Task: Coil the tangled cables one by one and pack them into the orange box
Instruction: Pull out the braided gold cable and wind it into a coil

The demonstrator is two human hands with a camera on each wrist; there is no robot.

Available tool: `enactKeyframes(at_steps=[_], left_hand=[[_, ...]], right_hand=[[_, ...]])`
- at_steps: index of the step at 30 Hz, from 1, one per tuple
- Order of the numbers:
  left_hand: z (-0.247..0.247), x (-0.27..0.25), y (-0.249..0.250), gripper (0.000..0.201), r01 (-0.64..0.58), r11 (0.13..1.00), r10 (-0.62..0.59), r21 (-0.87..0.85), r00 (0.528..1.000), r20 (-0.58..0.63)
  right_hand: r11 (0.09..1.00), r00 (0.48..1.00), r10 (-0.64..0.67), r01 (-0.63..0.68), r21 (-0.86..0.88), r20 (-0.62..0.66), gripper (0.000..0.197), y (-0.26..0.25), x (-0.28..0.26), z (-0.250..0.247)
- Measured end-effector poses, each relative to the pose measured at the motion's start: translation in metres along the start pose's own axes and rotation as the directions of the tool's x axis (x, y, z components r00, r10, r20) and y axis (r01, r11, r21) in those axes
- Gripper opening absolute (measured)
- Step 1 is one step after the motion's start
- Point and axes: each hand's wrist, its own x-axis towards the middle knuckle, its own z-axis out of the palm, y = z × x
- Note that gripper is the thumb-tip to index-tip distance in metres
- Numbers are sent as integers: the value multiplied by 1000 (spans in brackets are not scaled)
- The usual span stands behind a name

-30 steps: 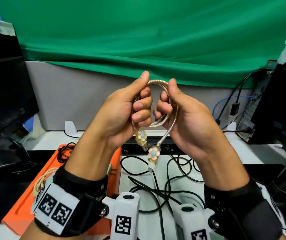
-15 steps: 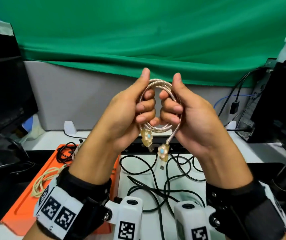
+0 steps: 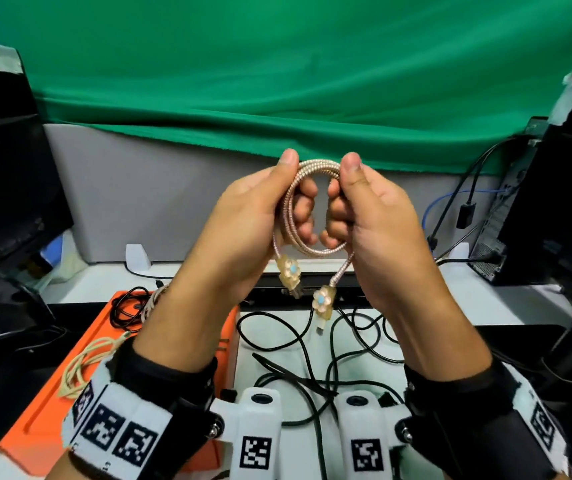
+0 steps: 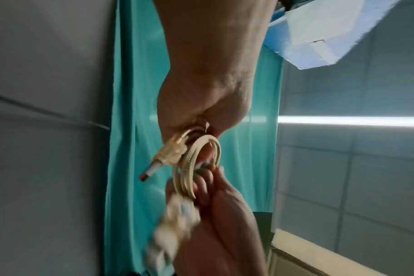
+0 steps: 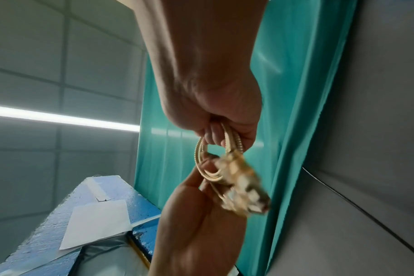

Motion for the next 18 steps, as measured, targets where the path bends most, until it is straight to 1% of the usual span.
enactKeyframes(at_steps=[1, 2, 3, 4, 6, 7, 8, 9, 10, 11, 13, 14, 15, 16, 17, 18], left_hand=[[-4, 0, 1, 40, -38, 989, 38, 141, 999, 3], [-11, 0, 3, 39, -60, 960, 56, 273, 998, 23], [-19, -1, 6, 38, -65, 922, 45, 381, 997, 61], [-27, -2, 9, 36, -58, 889, 8, 455, 994, 112], [-42, -6, 15, 30, -31, 846, -92, 533, 975, 202], [-47, -8, 17, 28, -19, 840, -124, 542, 966, 227], [-51, -9, 19, 25, -11, 853, -130, 521, 964, 233], [-54, -10, 21, 20, -7, 886, -108, 464, 969, 222], [-54, -10, 23, 15, -11, 926, -69, 377, 978, 198], [-52, -9, 24, 13, -29, 957, -20, 288, 986, 167], [-43, -6, 22, 12, -101, 981, 84, 164, 991, 106], [-37, -4, 20, 10, -150, 979, 139, 141, 987, 86], [-31, -3, 17, 9, -207, 968, 198, 143, 977, 75], [-27, -2, 13, 9, -275, 941, 269, 198, 961, 62], [-25, 0, 9, 10, -344, 888, 344, 306, 937, 54], [-24, 1, 5, 11, -392, 807, 411, 442, 910, 57]], right_hand=[[999, 1000, -18, 17, -31, -9, 37, -2, 0, -2], [998, 999, -34, 33, -52, -18, 37, -3, 1, -5], [997, 999, -46, 44, -70, -28, 37, -5, 2, -8], [995, 998, -56, 53, -86, -37, 38, -5, 3, -11], [989, 995, -79, 70, -127, -63, 38, -4, 5, -15], [981, 992, -100, 85, -172, -81, 39, -3, 6, -17], [966, 987, -128, 101, -239, -97, 39, 0, 8, -19], [944, 983, -151, 112, -310, -104, 39, 2, 8, -20], [927, 982, -159, 114, -356, -100, 39, 5, 8, -21], [924, 985, -147, 107, -367, -85, 39, 7, 8, -20], [949, 996, -84, 68, -307, -37, 38, 11, 7, -15], [960, 999, -51, 44, -277, -19, 38, 12, 6, -12], [966, 1000, -26, 22, -258, -10, 38, 12, 5, -10], [969, 1000, -8, 6, -246, -8, 40, 13, 5, -8], [971, 1000, 3, -5, -239, -7, 42, 12, 5, -7], [972, 1000, 8, -10, -233, -11, 44, 12, 6, -8]])
